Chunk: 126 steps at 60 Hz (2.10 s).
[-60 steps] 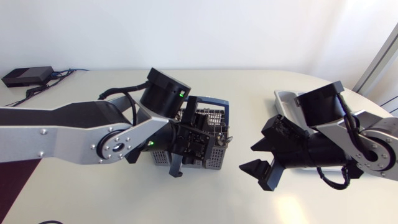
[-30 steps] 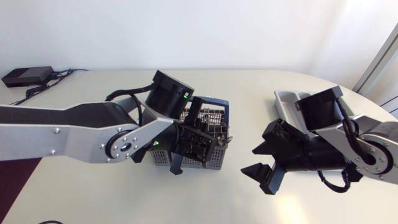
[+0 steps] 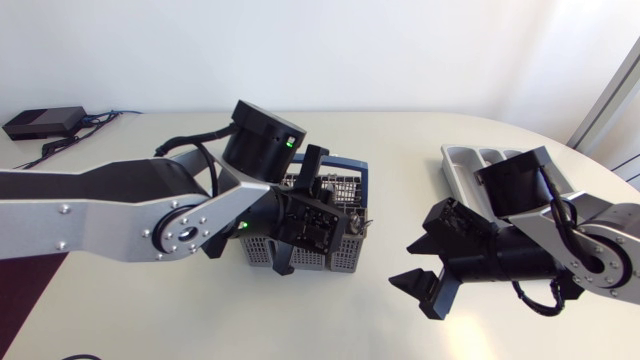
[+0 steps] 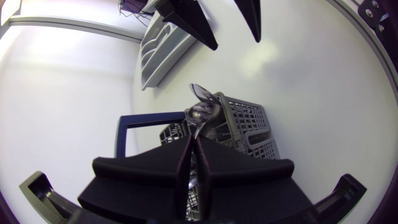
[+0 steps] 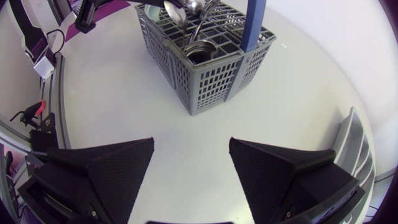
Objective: Transfer all utensils from the basket to the drawer tray.
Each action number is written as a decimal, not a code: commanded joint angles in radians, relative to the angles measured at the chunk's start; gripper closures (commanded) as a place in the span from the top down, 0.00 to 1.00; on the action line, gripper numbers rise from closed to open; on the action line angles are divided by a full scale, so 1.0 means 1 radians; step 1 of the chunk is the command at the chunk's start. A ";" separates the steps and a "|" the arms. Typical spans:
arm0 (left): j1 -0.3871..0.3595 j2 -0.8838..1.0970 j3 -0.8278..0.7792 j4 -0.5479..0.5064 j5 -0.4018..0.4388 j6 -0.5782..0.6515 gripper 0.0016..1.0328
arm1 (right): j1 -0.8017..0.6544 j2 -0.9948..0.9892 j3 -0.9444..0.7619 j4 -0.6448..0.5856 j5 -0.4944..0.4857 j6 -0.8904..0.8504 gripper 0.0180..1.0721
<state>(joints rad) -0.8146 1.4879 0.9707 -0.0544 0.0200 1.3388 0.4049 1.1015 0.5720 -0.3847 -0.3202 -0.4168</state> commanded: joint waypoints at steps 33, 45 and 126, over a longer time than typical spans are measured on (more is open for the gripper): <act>-0.032 -0.244 0.051 -0.142 -0.043 -0.158 0.03 | 0.025 -0.089 -0.012 -0.033 0.004 0.010 0.83; -0.038 -0.207 0.178 -0.318 -0.043 -0.372 0.03 | 0.023 -0.155 -0.014 -0.045 0.007 0.019 0.83; -0.110 0.138 0.503 -0.397 -0.029 -1.276 0.03 | 0.338 -0.200 -0.124 0.526 0.673 -0.051 0.21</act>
<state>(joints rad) -0.9207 1.6169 1.4475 -0.4454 -0.0120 0.0856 0.7326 0.8879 0.4755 0.1177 0.3367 -0.4412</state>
